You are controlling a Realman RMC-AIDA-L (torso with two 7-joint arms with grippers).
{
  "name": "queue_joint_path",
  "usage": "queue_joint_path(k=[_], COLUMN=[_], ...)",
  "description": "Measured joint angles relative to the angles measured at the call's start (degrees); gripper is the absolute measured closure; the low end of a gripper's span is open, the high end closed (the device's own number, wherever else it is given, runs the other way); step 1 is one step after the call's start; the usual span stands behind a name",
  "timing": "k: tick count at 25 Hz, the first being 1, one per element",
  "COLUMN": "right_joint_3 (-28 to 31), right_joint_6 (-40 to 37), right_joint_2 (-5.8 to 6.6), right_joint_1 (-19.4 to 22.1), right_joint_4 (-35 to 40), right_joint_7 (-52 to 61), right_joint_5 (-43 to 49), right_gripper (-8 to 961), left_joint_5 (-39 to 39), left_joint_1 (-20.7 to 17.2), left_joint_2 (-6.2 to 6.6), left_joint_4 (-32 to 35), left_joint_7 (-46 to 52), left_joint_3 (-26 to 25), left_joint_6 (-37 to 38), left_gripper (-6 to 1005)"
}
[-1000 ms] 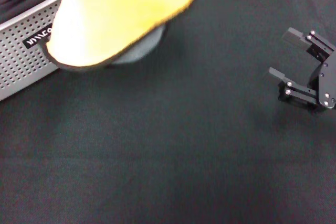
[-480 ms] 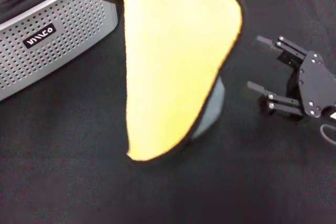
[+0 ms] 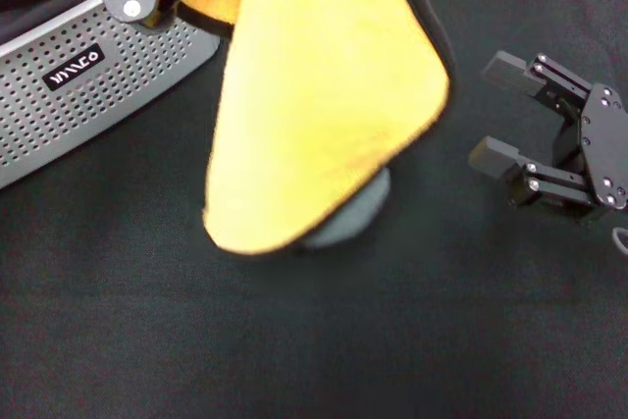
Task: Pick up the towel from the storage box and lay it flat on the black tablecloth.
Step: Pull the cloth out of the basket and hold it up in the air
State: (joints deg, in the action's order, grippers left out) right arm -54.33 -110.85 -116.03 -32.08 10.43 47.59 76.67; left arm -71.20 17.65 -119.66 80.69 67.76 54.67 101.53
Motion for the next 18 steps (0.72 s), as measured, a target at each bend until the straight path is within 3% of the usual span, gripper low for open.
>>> queue_joint_path(k=[13,18], right_joint_3=[-1.40,-1.40], right_joint_6=[0.66,0.50], right_joint_2=[-0.25,-0.24], right_joint_1=[-2.33,-2.08], right_joint_4=[-0.69,-0.40], right_joint_7=[1.94,2.11], right_joint_5=[0.68,0.67], right_gripper=[124,276], left_joint_5=[-0.04,0.02], left_joint_1=[0.37,0.27], left_joint_2=[-0.19,-0.22], left_joint_4=[-1.49,-1.50], left_joint_7=[-0.83,-0.89], left_joint_3=[0.97,1.04], left_joint_6=[1.08,1.12], left_gripper=[990,989])
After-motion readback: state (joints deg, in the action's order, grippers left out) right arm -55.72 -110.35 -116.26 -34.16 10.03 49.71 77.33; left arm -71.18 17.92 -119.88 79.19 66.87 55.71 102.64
